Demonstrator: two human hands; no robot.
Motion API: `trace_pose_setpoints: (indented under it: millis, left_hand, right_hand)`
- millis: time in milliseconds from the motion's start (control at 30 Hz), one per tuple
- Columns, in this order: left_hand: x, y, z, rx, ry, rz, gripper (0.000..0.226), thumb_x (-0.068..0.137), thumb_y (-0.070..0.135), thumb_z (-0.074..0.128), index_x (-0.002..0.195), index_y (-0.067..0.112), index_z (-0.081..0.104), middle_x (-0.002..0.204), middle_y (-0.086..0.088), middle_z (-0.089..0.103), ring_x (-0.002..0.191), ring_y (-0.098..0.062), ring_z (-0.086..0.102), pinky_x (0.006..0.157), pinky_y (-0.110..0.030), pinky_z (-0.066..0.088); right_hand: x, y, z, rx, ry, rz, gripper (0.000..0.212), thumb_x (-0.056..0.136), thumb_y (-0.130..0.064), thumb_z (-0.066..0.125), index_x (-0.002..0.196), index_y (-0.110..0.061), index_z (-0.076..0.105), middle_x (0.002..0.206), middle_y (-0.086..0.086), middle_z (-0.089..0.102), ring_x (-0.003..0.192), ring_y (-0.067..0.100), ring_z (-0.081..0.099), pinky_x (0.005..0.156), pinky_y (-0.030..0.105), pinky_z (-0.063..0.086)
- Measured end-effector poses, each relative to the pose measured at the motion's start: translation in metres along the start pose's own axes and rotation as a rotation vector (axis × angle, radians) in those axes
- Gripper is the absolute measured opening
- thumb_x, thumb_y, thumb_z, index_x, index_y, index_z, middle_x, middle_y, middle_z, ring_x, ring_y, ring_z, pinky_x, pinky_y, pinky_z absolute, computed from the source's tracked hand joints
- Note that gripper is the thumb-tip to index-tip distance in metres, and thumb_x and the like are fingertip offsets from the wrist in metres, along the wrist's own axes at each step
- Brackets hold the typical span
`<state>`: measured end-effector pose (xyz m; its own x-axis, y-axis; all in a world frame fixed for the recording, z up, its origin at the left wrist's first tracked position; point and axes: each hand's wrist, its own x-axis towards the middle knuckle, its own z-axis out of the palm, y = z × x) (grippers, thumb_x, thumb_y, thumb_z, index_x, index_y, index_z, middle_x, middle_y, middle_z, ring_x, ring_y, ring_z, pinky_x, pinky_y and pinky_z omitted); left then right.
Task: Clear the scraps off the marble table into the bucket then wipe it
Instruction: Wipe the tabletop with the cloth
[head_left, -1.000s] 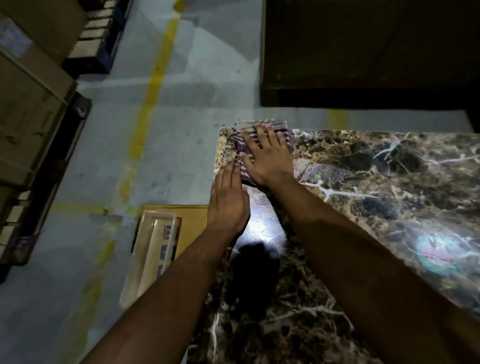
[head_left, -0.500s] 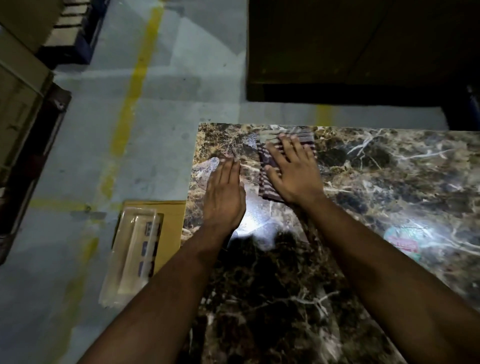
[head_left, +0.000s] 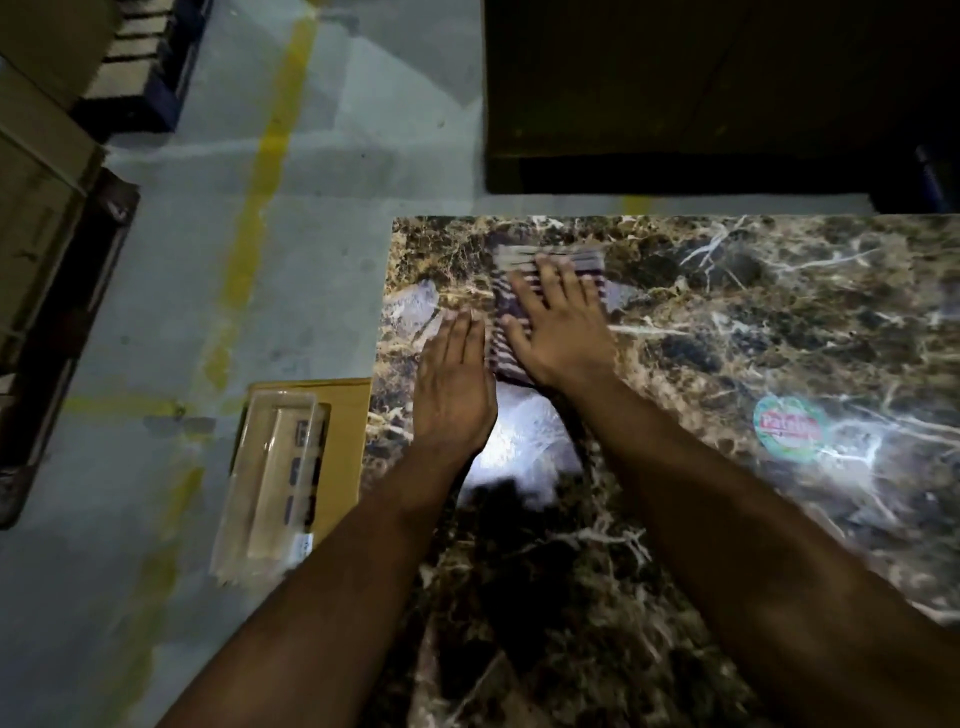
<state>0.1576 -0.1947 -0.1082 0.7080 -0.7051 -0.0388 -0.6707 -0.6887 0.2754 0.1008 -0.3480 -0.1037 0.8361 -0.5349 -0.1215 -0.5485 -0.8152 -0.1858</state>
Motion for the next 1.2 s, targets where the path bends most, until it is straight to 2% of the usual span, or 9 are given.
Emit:
trace_pose_setpoints:
  millis: [133, 300, 467, 633, 733, 833, 1000, 1100, 1200]
  left_hand:
    - [-0.032, -0.007, 0.001, 0.006, -0.004, -0.003, 0.054, 0.103, 0.023, 0.036, 0.156, 0.015, 0.027, 0.164, -0.005, 0.025, 0.152, -0.023, 0.018, 0.125, -0.041, 0.013]
    - [-0.070, -0.012, -0.003, -0.050, 0.011, 0.046, 0.051, 0.105, 0.023, 0.037, 0.154, 0.013, 0.030, 0.163, -0.007, 0.028, 0.150, -0.023, 0.022, 0.125, -0.040, 0.012]
    - [-0.095, -0.016, -0.006, -0.102, 0.004, 0.036, 0.053, 0.104, 0.018, 0.038, 0.156, 0.014, 0.029, 0.162, -0.006, 0.030, 0.150, -0.023, 0.022, 0.125, -0.036, 0.013]
    - [-0.126, -0.016, -0.001, -0.064, 0.013, 0.019, 0.053, 0.105, 0.022, 0.036, 0.157, 0.019, 0.025, 0.165, -0.002, 0.025, 0.152, -0.020, 0.018, 0.124, -0.035, 0.008]
    - [-0.142, -0.014, -0.001, -0.056, 0.008, 0.026, 0.054, 0.104, 0.018, 0.038, 0.157, 0.018, 0.025, 0.165, -0.002, 0.025, 0.152, -0.019, 0.016, 0.124, -0.036, 0.009]
    - [-0.152, -0.018, -0.003, -0.122, -0.003, 0.023, 0.054, 0.103, 0.015, 0.040, 0.156, 0.017, 0.030, 0.163, -0.003, 0.027, 0.151, -0.021, 0.018, 0.123, -0.036, 0.015]
    - [-0.173, -0.024, 0.000, -0.179, 0.005, 0.053, 0.055, 0.100, 0.008, 0.042, 0.154, 0.014, 0.033, 0.160, -0.006, 0.032, 0.149, -0.022, 0.021, 0.122, -0.037, 0.019]
    - [-0.184, -0.023, 0.002, -0.199, 0.007, 0.047, 0.059, 0.098, 0.005, 0.047, 0.155, 0.015, 0.033, 0.160, -0.004, 0.032, 0.148, -0.021, 0.019, 0.122, -0.035, 0.018]
    - [-0.193, -0.025, 0.004, -0.219, 0.009, 0.053, 0.057, 0.099, 0.003, 0.043, 0.154, 0.015, 0.034, 0.159, -0.005, 0.033, 0.147, -0.022, 0.021, 0.122, -0.040, 0.024]
  right_hand:
    - [-0.066, -0.004, 0.015, -0.010, -0.010, -0.115, 0.066, 0.103, -0.059, 0.022, 0.163, -0.035, 0.014, 0.172, 0.006, 0.011, 0.159, 0.027, 0.006, 0.127, 0.046, 0.002]
    - [-0.076, 0.000, 0.008, -0.030, -0.028, 0.035, 0.071, 0.099, -0.065, 0.009, 0.163, -0.035, 0.005, 0.172, 0.006, 0.003, 0.159, 0.028, 0.000, 0.128, 0.050, 0.002]
    - [-0.140, -0.020, 0.018, -0.018, -0.047, -0.129, 0.068, 0.100, -0.061, 0.014, 0.163, -0.036, 0.011, 0.172, 0.005, 0.011, 0.159, 0.027, 0.003, 0.128, 0.049, 0.005]
    - [-0.146, -0.014, 0.018, -0.015, -0.040, 0.055, 0.068, 0.101, -0.062, 0.014, 0.163, -0.035, 0.007, 0.172, 0.006, 0.005, 0.159, 0.029, 0.002, 0.128, 0.049, 0.004]
    - [-0.170, -0.051, 0.029, -0.005, -0.041, -0.018, 0.068, 0.101, -0.060, 0.016, 0.163, -0.034, 0.008, 0.172, 0.006, 0.008, 0.159, 0.028, 0.003, 0.128, 0.050, 0.005]
    - [-0.225, -0.034, 0.036, 0.005, -0.046, -0.093, 0.066, 0.102, -0.058, 0.023, 0.163, -0.037, 0.012, 0.172, 0.003, 0.012, 0.159, 0.026, 0.006, 0.127, 0.049, 0.009]
    - [-0.215, -0.035, 0.033, 0.001, -0.022, 0.081, 0.067, 0.101, -0.061, 0.016, 0.163, -0.035, 0.009, 0.172, 0.006, 0.008, 0.159, 0.028, 0.003, 0.128, 0.049, 0.004]
    - [-0.250, -0.065, 0.044, 0.002, -0.026, -0.030, 0.066, 0.103, -0.059, 0.020, 0.163, -0.035, 0.008, 0.172, 0.005, 0.007, 0.159, 0.026, -0.001, 0.127, 0.050, 0.005]
    - [-0.293, -0.042, 0.048, -0.003, -0.042, -0.080, 0.065, 0.103, -0.058, 0.025, 0.163, -0.037, 0.012, 0.172, 0.002, 0.009, 0.159, 0.024, 0.001, 0.128, 0.048, 0.007]
